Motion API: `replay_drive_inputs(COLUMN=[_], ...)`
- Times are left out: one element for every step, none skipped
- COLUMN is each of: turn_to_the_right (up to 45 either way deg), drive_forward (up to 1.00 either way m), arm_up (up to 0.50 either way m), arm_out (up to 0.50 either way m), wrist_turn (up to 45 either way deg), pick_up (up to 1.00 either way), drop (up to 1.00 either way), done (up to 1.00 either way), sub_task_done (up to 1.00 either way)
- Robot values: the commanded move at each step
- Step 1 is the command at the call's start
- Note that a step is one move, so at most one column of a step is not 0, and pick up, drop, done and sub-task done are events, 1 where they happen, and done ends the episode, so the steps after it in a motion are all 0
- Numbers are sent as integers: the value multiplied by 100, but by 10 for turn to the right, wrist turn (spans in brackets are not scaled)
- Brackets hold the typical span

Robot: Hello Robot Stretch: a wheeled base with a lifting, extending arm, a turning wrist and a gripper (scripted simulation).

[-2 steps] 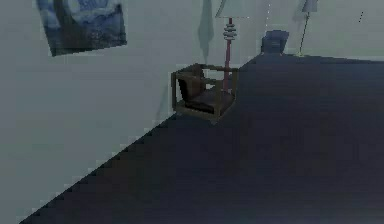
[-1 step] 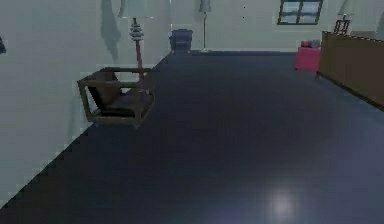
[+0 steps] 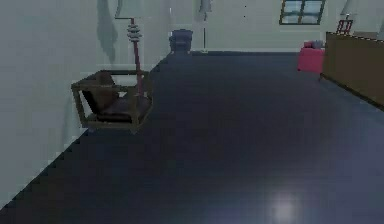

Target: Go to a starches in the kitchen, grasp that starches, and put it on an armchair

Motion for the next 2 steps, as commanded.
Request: replay_drive_inputs(turn_to_the_right=[450, 90], drive_forward=[0, 0], arm_up=[0, 0], arm_out=[0, 0], wrist_turn=[0, 0], pick_up=[0, 0], drop=[0, 0], done=[0, 0], sub_task_done=[0, 0])
